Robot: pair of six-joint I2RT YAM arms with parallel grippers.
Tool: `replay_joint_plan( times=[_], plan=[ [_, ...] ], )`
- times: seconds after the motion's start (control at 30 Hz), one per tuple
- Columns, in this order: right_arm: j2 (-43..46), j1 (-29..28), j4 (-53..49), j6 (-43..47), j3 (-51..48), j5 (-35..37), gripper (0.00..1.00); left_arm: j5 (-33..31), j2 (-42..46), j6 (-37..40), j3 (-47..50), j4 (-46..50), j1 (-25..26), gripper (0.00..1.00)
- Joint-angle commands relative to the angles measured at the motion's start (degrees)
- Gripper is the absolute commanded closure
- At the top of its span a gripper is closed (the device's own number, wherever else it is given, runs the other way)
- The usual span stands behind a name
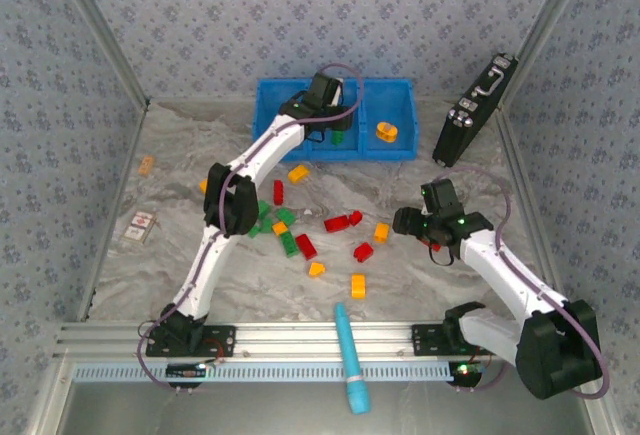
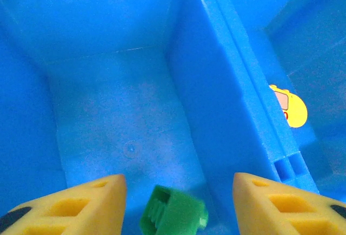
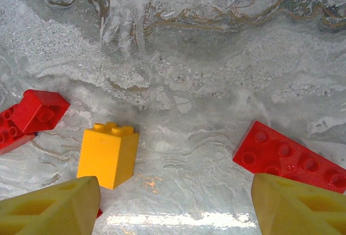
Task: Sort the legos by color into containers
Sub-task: Place the lego in the container, then move the lego to the center of the table.
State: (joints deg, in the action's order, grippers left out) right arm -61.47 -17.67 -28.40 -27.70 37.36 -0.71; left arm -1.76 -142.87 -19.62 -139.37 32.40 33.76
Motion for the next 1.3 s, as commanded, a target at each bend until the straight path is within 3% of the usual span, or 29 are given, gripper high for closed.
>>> replay_joint_plan(
  times=[0.0,0.3,0.4,0.57,0.7,1.07,1.27],
  plan=[
    [-0.8,-0.5,0.6,-1.0,-0.3,0.2,0.24,-0.6,-0.2,1.0,-2.0,0.5,0.0,0.44],
    [-5.9,-2.3,3.7,-0.8,0.8,-2.2,0.24,-2.0,9.7,11.0,-0.2,5.9,-0.2,0.44],
    [-8.1,-3.6,4.9,-1.2,1.0,-2.5,0.24,-4.2,17.1,13.1,9.0,5.9,-0.8,0.43],
    [-13.8,-6.6,7.0,-1.7,2.5,-2.8,0.25,-5.2,33.3,12.8,33.0,-2.3,-2.5,0.42],
    [-19.2,-8.9,7.2,-1.8,4.8,-1.9,0.27,-7.1,41.8,13.0,43.6,-2.5,-4.1,0.41],
    [-29.8,-10.9,6.2,-1.3,9.5,0.0,0.35,-9.0,55.3,11.5,62.9,-1.0,-8.0,0.4],
    [-32.1,-11.9,6.3,-1.7,11.3,-0.4,0.44,-7.7,59.0,10.6,68.3,-2.5,-9.9,0.4]
  ],
)
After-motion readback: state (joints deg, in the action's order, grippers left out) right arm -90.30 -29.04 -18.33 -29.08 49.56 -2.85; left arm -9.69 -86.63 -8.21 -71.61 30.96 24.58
